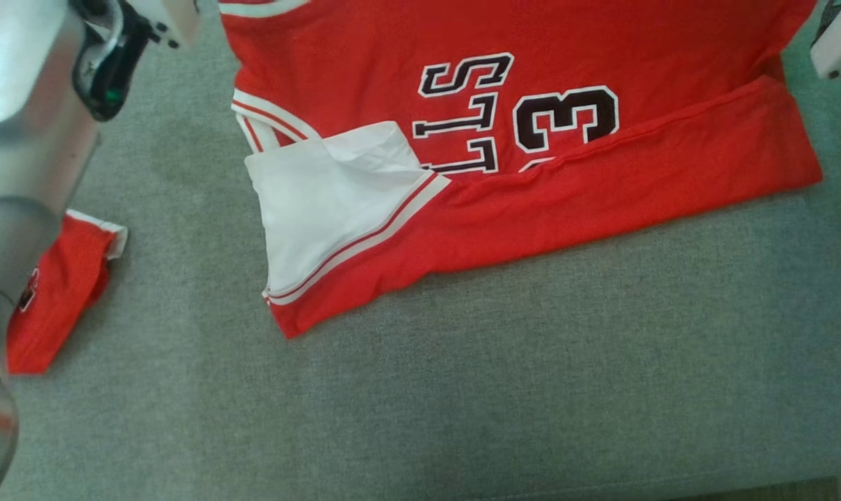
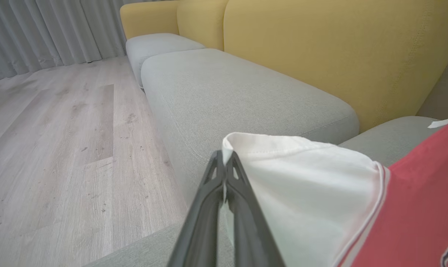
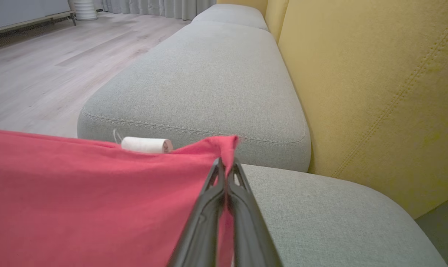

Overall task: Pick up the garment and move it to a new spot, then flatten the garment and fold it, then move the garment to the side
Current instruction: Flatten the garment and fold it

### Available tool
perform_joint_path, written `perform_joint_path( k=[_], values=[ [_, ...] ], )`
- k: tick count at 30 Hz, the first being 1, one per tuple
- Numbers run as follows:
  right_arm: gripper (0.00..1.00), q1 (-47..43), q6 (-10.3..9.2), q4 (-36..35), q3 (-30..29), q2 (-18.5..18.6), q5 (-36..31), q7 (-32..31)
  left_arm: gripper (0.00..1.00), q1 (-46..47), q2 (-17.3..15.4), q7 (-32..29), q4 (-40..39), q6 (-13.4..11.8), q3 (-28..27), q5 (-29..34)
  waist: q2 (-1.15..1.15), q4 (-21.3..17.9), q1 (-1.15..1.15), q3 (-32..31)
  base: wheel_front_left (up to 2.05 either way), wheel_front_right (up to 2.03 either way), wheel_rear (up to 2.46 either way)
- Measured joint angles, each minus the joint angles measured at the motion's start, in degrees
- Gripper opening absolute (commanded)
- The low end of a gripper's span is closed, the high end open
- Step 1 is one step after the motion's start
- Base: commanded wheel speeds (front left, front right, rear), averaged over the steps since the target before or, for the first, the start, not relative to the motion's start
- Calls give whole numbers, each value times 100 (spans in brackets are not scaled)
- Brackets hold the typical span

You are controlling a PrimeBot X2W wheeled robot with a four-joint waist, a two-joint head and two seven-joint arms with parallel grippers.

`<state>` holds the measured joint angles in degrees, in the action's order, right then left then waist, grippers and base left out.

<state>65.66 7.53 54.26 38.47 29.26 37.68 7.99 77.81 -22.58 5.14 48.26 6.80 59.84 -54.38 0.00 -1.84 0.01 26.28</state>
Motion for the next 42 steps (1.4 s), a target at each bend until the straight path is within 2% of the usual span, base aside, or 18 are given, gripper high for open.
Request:
perform_joint_path(
  k=[4, 8, 12, 16, 17, 21, 24, 33, 42],
  values=[
    [0, -88, 0, -22, 237, 25, 229, 31, 0, -107, 26, 3, -22, 34, 188, -1, 0, 46, 0, -95, 0, 0, 0],
    [0, -386, 0, -275, 560, 248, 601, -83, 0, -416, -97, -2, -249, 36, 431, -5, 0, 107, -1, -243, 0, 0, 0],
    [0, -677, 0, -460, 907, 579, 850, -279, 0, -796, -452, -274, -938, 71, 698, -310, 0, 169, -1, -422, 0, 0, 0],
    [0, -921, 0, -748, 1135, 809, 1332, -584, 0, -1135, -953, -727, -1798, 78, 1001, -647, 0, 240, -1, -595, 0, 0, 0],
    [0, -921, 0, -748, 1135, 809, 1332, -584, 0, -1135, -953, -727, -1798, 78, 1001, -647, 0, 240, -1, -595, 0, 0, 0],
    [0, -1205, 0, -1116, 1445, 1004, 1807, -1032, 0, -1397, -1440, -1160, -2506, 78, 1229, -873, 0, 299, -1, -750, 0, 0, 0],
    [0, -1373, 0, -1207, 1605, 1184, 2070, -1395, 0, -1653, -1648, -1452, -2965, 78, 1314, -1066, 0, 331, -2, -862, 0, 0, 0],
    [0, -1487, 0, -1469, 2023, 1558, 2529, -2447, 0, -2197, -2060, -1952, -3819, 23, 1474, -1152, 1, 375, -1, -1063, 0, 0, 0],
    [0, -1487, 0, -1626, 2209, 1684, 2539, -2604, 0, -2292, -2264, -2167, -4439, 23, 1534, -1038, 0, 372, -1, -1131, 0, 0, 0]
  ],
)
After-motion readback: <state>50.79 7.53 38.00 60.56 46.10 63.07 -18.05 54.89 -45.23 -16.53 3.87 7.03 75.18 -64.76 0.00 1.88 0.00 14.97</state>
